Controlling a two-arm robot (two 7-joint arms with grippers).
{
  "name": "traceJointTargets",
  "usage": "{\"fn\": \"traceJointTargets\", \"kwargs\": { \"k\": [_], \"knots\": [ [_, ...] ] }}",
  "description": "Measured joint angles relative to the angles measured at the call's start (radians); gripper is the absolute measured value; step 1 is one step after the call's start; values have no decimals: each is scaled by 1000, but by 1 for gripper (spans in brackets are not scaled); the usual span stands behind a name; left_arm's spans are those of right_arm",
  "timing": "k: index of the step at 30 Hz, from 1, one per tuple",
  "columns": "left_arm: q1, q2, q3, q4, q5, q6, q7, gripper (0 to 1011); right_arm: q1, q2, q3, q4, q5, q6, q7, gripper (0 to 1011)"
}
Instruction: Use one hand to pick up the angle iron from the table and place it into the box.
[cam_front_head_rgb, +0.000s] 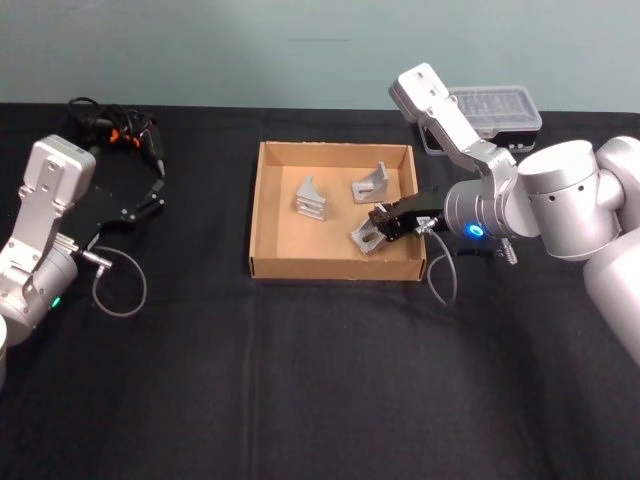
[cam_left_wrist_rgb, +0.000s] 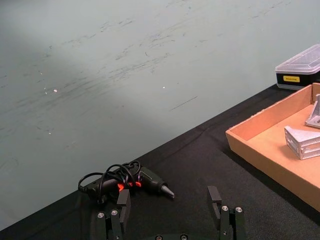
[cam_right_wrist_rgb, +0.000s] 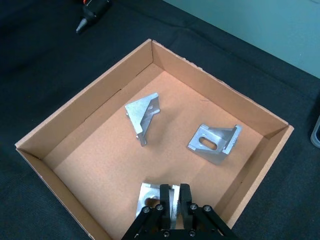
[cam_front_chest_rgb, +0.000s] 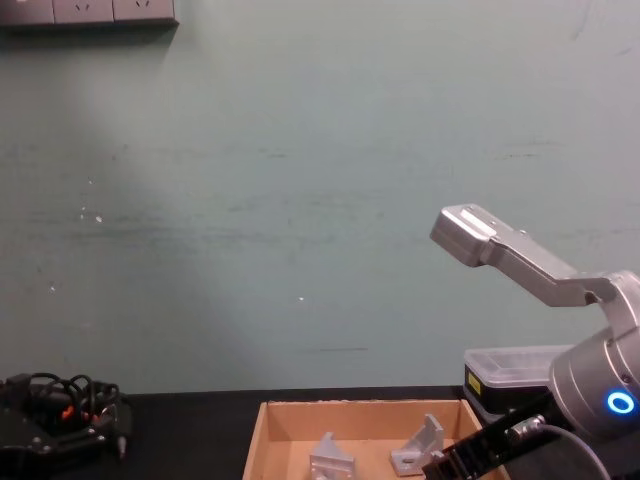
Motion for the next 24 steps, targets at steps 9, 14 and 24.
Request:
{"fn": "traceJointTargets", "kwargs": {
  "k": [9,14,24],
  "knots": [
    [0,0,0,0,0,0,0,1000,4,-8,-3,19,-9,-3,5,369],
    [0,0,0,0,0,0,0,1000,0,-6,4,-1,-13,-3,2,510],
    [0,0,0,0,0,0,0,1000,-43,17,52,-131,1,21,-8,828]
  ]
}}
